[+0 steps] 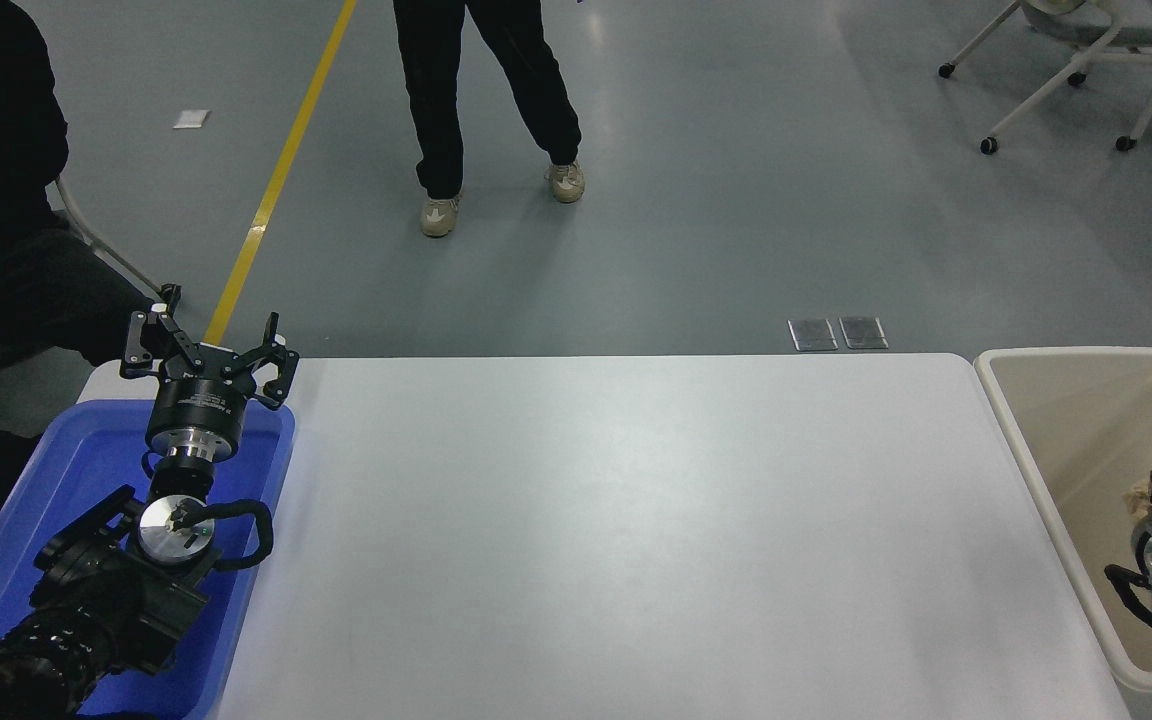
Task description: Pick up paper ball place in dustbin
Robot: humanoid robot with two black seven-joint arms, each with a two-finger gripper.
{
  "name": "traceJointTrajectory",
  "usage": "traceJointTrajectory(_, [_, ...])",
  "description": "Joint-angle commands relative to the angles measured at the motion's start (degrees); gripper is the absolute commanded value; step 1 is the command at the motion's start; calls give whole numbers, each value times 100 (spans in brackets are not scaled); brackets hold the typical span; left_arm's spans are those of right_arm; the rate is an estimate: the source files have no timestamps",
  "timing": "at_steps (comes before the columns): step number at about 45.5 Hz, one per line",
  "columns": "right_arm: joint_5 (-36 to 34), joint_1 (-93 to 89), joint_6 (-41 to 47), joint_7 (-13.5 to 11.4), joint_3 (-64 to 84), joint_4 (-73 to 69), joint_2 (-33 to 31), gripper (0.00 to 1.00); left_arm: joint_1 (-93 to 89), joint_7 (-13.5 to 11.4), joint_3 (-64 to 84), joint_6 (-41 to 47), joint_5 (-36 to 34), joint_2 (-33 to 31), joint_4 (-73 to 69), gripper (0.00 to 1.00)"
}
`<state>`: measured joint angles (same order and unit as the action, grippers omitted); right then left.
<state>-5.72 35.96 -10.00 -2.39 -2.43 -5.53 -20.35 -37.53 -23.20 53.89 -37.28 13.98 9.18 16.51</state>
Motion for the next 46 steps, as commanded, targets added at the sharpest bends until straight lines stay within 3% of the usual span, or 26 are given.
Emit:
traceJointTrajectory(1, [0,42,50,1,-39,-27,40,100,0,-1,7,-8,0,5,1,99])
traceJointTrajectory(25, [123,1562,59,1,14,-194,-31,100,-9,-1,7,-8,0,5,1,99])
traceJointTrajectory(38, [123,2371,68,1,-135,-1705,-593,100,-9,-1,7,-8,0,5,1,99])
traceJointTrajectory(46, [123,2415,68,1,-1109,-2303,-628,100,0,-1,7,-8,0,5,1,99])
